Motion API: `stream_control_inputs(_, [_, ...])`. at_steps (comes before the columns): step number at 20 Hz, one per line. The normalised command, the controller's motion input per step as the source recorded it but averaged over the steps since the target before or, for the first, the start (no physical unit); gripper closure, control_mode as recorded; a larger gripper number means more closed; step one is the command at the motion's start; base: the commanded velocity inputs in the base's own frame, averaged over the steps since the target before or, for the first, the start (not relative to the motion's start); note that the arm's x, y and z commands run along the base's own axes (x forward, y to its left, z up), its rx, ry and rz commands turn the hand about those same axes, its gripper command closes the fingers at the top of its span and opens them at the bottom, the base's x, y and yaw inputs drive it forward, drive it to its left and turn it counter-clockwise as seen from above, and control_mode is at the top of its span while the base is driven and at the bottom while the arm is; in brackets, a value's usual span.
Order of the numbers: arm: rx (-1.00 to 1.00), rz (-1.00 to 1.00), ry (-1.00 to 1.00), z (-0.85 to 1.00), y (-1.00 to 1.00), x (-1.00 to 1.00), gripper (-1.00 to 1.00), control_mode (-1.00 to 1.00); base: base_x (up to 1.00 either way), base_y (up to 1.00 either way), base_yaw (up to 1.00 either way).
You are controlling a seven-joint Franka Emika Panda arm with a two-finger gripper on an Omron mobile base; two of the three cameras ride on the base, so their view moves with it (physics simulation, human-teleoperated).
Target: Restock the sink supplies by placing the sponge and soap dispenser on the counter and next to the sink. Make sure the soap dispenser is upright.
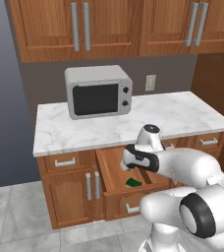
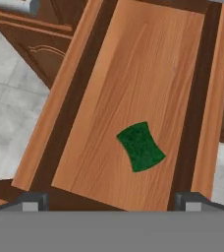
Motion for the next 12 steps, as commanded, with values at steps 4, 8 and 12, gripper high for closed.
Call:
stream_control_inputs(4, [0.00, 0.00, 0.09, -0.45, -0.05, 0.13, -1.00, -1.00, 0.00, 0.00, 0.00])
stream_control_inputs(8, [0.00, 0.02, 0.01, -0.44, -0.14, 0.00, -1.00, -1.00, 0.00, 0.00, 0.00])
stream_control_inputs(12, [0.00, 0.00, 0.00, -0.37, -0.11, 0.00, -1.00, -1.00, 0.00, 0.00, 0.00])
